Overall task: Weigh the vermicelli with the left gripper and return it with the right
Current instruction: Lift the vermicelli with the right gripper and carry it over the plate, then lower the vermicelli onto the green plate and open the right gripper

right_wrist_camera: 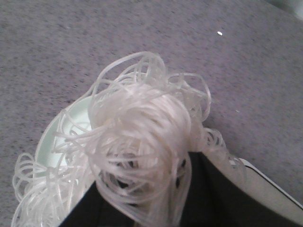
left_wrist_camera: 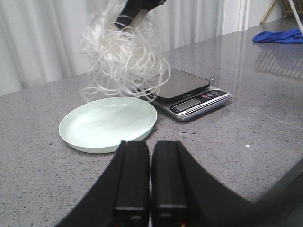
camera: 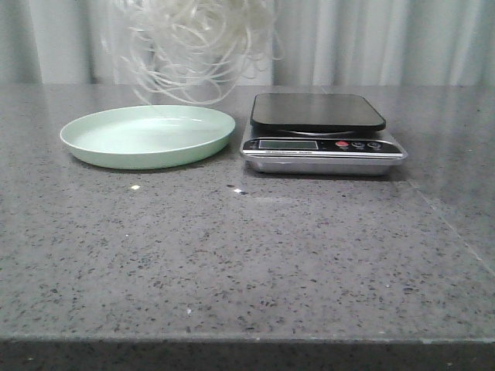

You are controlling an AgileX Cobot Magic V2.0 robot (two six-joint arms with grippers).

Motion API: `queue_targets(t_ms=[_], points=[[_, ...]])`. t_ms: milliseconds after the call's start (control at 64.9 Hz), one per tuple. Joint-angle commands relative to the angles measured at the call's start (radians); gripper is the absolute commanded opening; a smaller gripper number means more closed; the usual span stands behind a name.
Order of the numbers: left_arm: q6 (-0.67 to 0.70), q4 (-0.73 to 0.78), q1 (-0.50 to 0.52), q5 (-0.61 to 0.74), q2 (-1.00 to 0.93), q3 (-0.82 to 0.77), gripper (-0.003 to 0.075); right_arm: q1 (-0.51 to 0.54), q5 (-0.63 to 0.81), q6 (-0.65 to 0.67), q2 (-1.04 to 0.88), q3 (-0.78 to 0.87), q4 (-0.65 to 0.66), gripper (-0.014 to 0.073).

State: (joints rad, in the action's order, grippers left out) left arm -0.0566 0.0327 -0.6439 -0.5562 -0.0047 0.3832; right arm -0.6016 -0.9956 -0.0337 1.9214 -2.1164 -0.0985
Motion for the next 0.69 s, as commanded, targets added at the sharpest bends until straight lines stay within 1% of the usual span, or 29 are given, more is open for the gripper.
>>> queue_targets(t_ms=[0, 293, 354, 385, 431, 447, 477, 508, 585, 616, 677], points=[[0.007, -0.004, 0.003, 0.084, -0.011, 0.025, 0.0134, -0.026, 0.078, -0.011, -0.03, -0.036, -0.004, 0.0165], [0.007, -0.004, 0.003, 0.084, -0.011, 0.025, 0.0134, -0.058, 0.106, -0.011, 0.106, -0.036, -0.017, 0.0171], [0.007, -0.004, 0.003, 0.084, -0.011, 0.025, 0.0134, -0.061, 0.115, -0.011, 0.125, -0.036, -0.021, 0.0204], [0.007, -0.004, 0.003, 0.084, -0.011, 0.025, 0.0134, -0.06, 0.119, -0.011, 0.137, -0.036, -0.024, 0.0239], [0.007, -0.004, 0.003, 0.084, -0.011, 0.025, 0.0134, -0.063, 0.119, -0.011, 0.151, -0.037, -0.033, 0.0327], [0.007, -0.004, 0.003, 0.084, -0.011, 0.025, 0.0134, -0.063, 0.119, -0.011, 0.153, -0.036, -0.037, 0.0372], [0.007, -0.004, 0.003, 0.084, -0.011, 0.025, 0.0134, -0.063, 0.118, -0.011, 0.157, -0.036, -0.038, 0.0419], [0.007, -0.004, 0.003, 0.084, -0.011, 0.025, 0.0134, -0.065, 0.116, -0.011, 0.159, -0.036, -0.038, 0.0493], [0.007, -0.004, 0.003, 0.084, -0.011, 0.025, 0.0134, -0.065, 0.118, -0.011, 0.155, -0.036, -0.033, 0.0606], [0.007, -0.004, 0.003, 0.084, -0.011, 0.025, 0.0134, -0.063, 0.118, -0.011, 0.152, -0.036, -0.03, 0.062], [0.007, -0.004, 0.003, 0.084, -0.011, 0.025, 0.0134, -0.061, 0.111, -0.011, 0.138, -0.036, -0.01, 0.0597]])
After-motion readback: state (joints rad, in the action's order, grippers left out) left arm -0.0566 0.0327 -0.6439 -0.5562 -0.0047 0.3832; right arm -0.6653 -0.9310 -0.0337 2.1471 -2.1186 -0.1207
